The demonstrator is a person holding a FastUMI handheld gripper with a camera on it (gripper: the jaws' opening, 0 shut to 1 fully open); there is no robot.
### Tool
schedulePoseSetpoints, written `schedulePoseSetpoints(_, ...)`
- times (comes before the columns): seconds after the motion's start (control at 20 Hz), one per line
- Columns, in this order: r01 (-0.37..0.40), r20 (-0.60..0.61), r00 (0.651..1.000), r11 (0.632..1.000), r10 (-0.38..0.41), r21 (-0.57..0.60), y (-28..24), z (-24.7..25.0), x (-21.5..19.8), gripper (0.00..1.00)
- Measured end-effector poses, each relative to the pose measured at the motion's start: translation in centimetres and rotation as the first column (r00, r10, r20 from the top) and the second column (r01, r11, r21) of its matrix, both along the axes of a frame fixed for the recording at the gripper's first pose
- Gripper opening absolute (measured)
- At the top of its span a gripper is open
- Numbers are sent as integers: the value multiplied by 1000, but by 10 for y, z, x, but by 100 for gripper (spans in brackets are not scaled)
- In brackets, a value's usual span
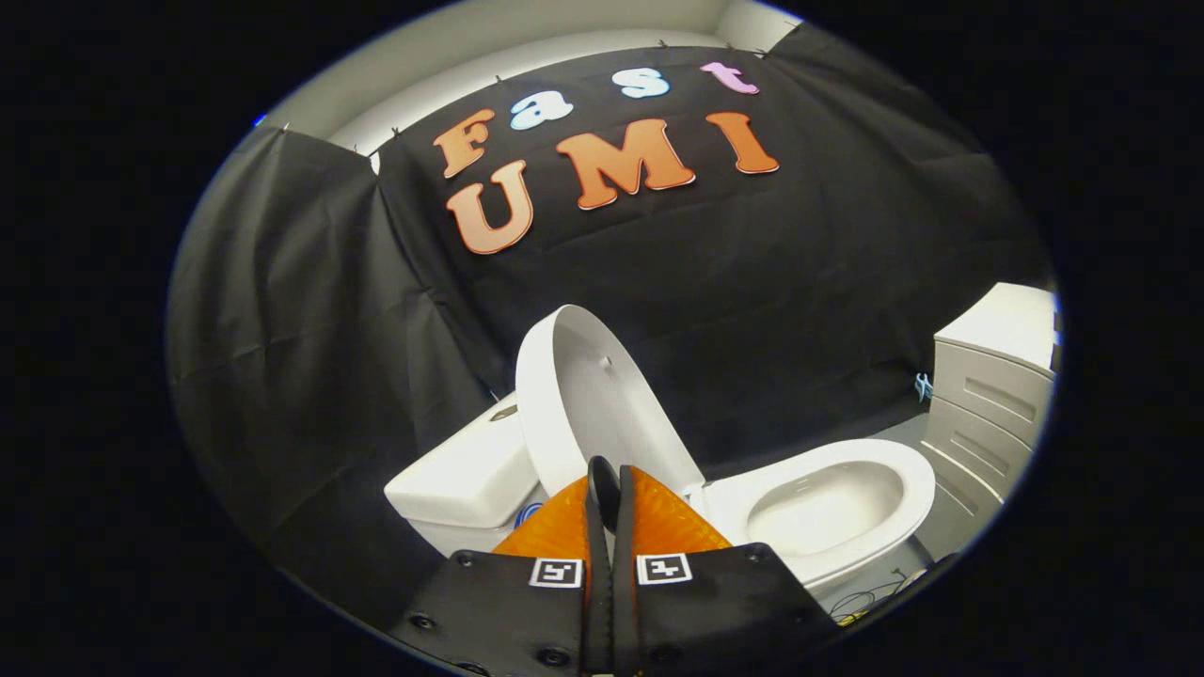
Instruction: Open the toilet lid.
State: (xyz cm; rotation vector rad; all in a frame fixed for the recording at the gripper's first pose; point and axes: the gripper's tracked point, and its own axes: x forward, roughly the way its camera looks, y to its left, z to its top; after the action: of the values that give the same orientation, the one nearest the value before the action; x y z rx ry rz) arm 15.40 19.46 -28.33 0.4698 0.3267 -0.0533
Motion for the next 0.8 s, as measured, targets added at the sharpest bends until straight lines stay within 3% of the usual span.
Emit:
schedulePoseSetpoints(0.65, -21, -14, 1000, 991, 20, -136, 22, 3, -2, 8)
schedulePoseSetpoints(0.75, -47, -29, 999, 994, 45, -103, 31, -4, -1, 14)
schedulePoseSetpoints(0.8, -58, -33, 998, 995, 56, -86, 34, -4, 0, 22)
